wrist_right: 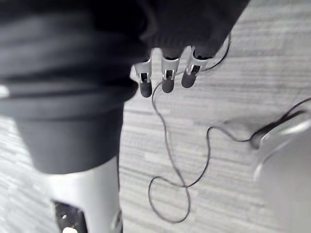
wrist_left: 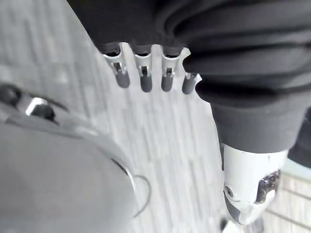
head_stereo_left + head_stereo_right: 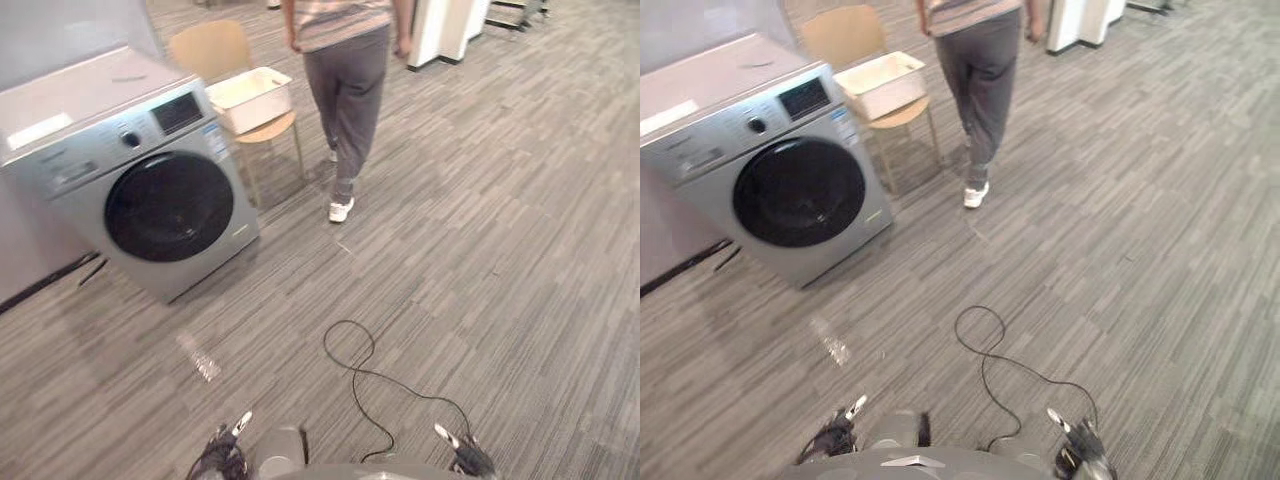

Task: Organize washtable

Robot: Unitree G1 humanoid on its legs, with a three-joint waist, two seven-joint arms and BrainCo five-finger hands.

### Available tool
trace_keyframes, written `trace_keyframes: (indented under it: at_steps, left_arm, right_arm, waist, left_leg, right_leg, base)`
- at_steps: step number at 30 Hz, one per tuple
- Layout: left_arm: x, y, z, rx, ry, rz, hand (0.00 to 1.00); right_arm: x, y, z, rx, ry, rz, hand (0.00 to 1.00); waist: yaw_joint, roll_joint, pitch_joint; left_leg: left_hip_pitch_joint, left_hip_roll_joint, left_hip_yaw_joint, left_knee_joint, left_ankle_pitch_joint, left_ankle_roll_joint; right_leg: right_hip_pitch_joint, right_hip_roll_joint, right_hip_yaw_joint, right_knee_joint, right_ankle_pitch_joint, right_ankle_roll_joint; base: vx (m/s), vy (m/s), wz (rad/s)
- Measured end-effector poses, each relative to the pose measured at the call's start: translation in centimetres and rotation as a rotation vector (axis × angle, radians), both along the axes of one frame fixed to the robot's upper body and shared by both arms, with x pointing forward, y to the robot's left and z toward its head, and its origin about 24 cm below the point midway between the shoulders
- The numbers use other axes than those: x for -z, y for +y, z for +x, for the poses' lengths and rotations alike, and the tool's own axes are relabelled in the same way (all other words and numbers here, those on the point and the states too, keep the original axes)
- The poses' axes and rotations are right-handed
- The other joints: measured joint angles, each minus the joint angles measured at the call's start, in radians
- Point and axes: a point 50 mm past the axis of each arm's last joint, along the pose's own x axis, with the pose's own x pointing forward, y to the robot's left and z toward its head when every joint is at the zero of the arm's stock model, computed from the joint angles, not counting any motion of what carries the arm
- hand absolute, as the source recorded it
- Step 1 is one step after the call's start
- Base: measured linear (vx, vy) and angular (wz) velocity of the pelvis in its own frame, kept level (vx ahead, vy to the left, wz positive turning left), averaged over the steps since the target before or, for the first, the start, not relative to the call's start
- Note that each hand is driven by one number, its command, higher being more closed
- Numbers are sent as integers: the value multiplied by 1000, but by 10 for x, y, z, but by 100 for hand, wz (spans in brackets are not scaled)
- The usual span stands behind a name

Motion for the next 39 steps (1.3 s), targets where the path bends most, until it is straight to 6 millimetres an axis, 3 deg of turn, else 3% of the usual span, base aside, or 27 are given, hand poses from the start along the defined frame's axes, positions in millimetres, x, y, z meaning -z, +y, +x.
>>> trace_keyframes:
  at_steps: [2, 3, 4, 6, 7, 8, 9, 10, 11, 13, 15, 17, 19, 21, 23, 24, 25, 26, 29, 31, 33, 34, 35, 36, 37, 38, 39]
  left_arm:
    - [-1, -5, 2, 31, -17, 7, 0]
    - [-1, -6, 5, 35, -22, 5, 0]
    - [3, -8, -3, 26, 12, -2, 0]
    - [9, -3, -23, 16, 90, 0, 0]
    - [11, 8, -35, 9, 136, 19, 0]
    - [11, 20, -38, 16, 161, 47, 0]
    - [10, 23, -37, 25, 166, 56, 0]
    - [12, 23, -36, 32, 184, 52, 0]
    - [12, 24, -36, 34, 193, 50, 0]
    - [14, 20, -38, 57, 217, 42, 0]
    - [15, 16, -34, 75, 213, 32, 0]
    - [14, 14, -24, 93, 199, 22, 0]
    - [11, 1, 1, 106, 130, -7, 0]
    - [14, -13, -1, 66, 120, -53, 0]
    - [12, -19, 3, 8, 88, -78, 0]
    - [13, -22, 1, -47, 80, -98, 0]
    - [14, -20, -4, -86, 86, -107, 0]
    - [15, -20, -8, -90, 97, -105, 0]
    - [14, -4, -18, -101, 111, -80, 0]
    - [12, 8, -19, -47, 116, -34, 0]
    - [14, 9, -29, -38, 146, -35, 0]
    - [16, 4, -39, -37, 179, -44, 0]
    - [19, -6, -45, -22, 204, -61, 0]
    - [20, -10, -51, -21, 224, -67, 0]
    - [21, -3, -65, -34, 267, -51, 0]
    - [21, 4, -70, -35, 281, -34, 0]
    - [19, 15, -69, -29, 280, -6, 0]
  right_arm:
    - [-2, 2, 8, -14, -23, -1, 0]
    - [-2, 1, 9, -19, -24, -3, 0]
    - [1, 2, 4, -20, 1, 2, 0]
    - [5, 8, -6, -28, 38, 20, 0]
    - [8, 11, -15, -13, 60, 36, 0]
    - [12, 13, -26, 24, 97, 55, 0]
    - [13, 12, -30, 51, 109, 61, 0]
    - [16, 8, -46, 97, 157, 69, 0]
    - [17, 7, -52, 104, 169, 70, 0]
    - [18, 5, -64, 119, 192, 70, 0]
    - [17, 0, -65, 136, 184, 62, 0]
    - [17, 0, -74, 145, 207, 60, 0]
    - [19, 3, -94, 179, 261, 77, 0]
    - [19, 1, -99, 167, 279, 71, 0]
    - [18, -4, -102, 178, 285, 61, 0]
    - [17, -9, -101, 187, 279, 50, 0]
    - [15, -14, -94, 179, 253, 35, 0]
    - [14, -15, -88, 169, 232, 28, 0]
    - [12, -13, -60, 156, 163, 33, 0]
    - [9, -7, -33, 111, 101, 39, 0]
    - [5, -4, -11, 74, 45, 35, 0]
    - [2, -5, 1, 35, 19, 22, 0]
    - [0, -11, 4, 21, 15, 1, 0]
    - [2, -10, -1, 18, 27, 3, 0]
    - [7, 3, -9, 14, 58, 41, 0]
    - [9, 9, -13, 19, 70, 58, 0]
    - [11, 14, -18, 26, 81, 73, 0]
  waist:
    - [14, 20, -6]
    - [24, 33, -8]
    - [32, 51, -17]
    - [35, 26, -48]
    - [28, -28, -72]
    - [5, -91, -68]
    - [-10, -103, -61]
    - [-31, -100, -42]
    - [-32, -94, -28]
    - [-41, -72, -22]
    - [-50, -48, -13]
    - [-74, -42, -7]
    - [-87, -43, -6]
    - [-112, -2, -17]
    - [-119, 10, -29]
    - [-111, 39, -27]
    - [-105, 49, -25]
    - [-98, 43, -21]
    - [-58, 21, 4]
    - [-34, -15, -4]
    - [-9, -31, -12]
    - [1, 4, -13]
    - [11, 46, -14]
    - [19, 51, -18]
    - [32, 19, -49]
    - [30, -17, -65]
    - [23, -70, -80]
  left_leg:
    - [-40, -39, -85, -430, 108, -83]
    - [-55, -28, -108, -493, 135, -112]
    - [-68, -6, -132, -571, 173, -113]
    - [-56, -11, -104, -501, 287, -56]
    - [-31, -37, -74, -475, 293, -7]
    - [22, -76, -31, -450, 235, 31]
    - [49, -90, -29, -432, 209, 53]
    - [121, -93, -34, -407, 176, 96]
    - [167, -93, -33, -407, 160, 119]
    - [374, -64, 11, -493, 67, 132]
    - [502, -39, 26, -581, 12, 97]
    - [603, -17, 37, -643, 3, 109]
    - [685, -11, 48, -685, -48, 88]
    - [741, 20, 38, -698, -72, 77]
    - [677, 59, 7, -457, -62, 61]
    - [575, 103, -17, -209, 12, 49]
    - [467, 125, -75, 32, 211, 37]
    - [416, 130, -99, 149, 244, 8]
    - [225, 85, -109, 428, 129, 25]
    - [79, 28, -43, 262, 40, 38]
    - [15, -21, -4, -148, 62, 10]
    - [-3, -29, -21, -455, 144, -14]
    - [-34, -25, -65, -564, 238, -41]
    - [-34, -27, -78, -566, 278, -29]
    - [-8, -44, -44, -526, 398, 25]
    - [-1, -62, -24, -523, 383, 46]
    - [22, -100, -3, -518, 346, 70]
  right_leg:
    - [97, 8, 92, -92, -3, 19]
    - [119, 16, 121, -103, -9, 31]
    - [173, 22, 181, -87, -38, 82]
    - [168, 0, 244, 36, -76, 93]
    - [96, -32, 253, 233, -76, 112]
    - [30, -63, 243, 438, -12, 224]
    - [11, -71, 232, 527, 62, 327]
    - [-20, -69, 202, 667, 272, 498]
    - [-47, -89, 174, 748, 284, 493]
    - [-209, -173, 7, 914, 152, 277]
    - [-344, -172, -63, 830, 87, 249]
    - [-404, -179, -151, 550, 82, 264]
    - [-429, -205, -201, 126, 187, 274]
    - [-434, -183, -208, 101, 274, 235]
    - [-425, -160, -207, 185, 256, 174]
    - [-381, -132, -219, 193, 199, 152]
    - [-327, -101, -215, 193, 141, 130]
    - [-292, -81, -205, 187, 113, 113]
    - [-60, -18, -122, 94, 48, 66]
    - [81, -30, -49, -20, 43, 57]
    - [163, -60, 21, -103, 26, 81]
    - [210, -50, 66, -124, 22, 88]
    - [256, -31, 109, -125, 18, 95]
    - [282, -31, 133, -119, 15, 98]
    - [268, -63, 173, -6, 14, 99]
    - [224, -84, 176, 95, 15, 102]
    - [145, -114, 184, 267, 49, 157]
  base:
    - [-305, 55, -105]
    - [143, 123, -141]
    - [482, 161, -144]
    - [649, 159, -138]
    - [674, 112, -101]
    - [646, 109, -67]
    - [541, 99, -18]
    - [349, 105, -7]
    - [337, 70, -38]
    - [253, 4, -83]
    - [460, 45, -81]
    - [573, -4, -13]
    - [599, -92, 39]
    - [627, -190, 50]
    - [723, -292, 30]
    - [529, -340, -12]
    - [435, -320, -25]
    - [406, -286, -56]
    - [256, -107, -71]
    - [-83, 36, -95]
    - [-147, 97, -114]
    - [364, 154, -102]
    - [624, 173, -95]
    - [929, 240, -98]
    - [766, 168, -68]
    - [770, 138, -55]
    - [596, 57, -6]
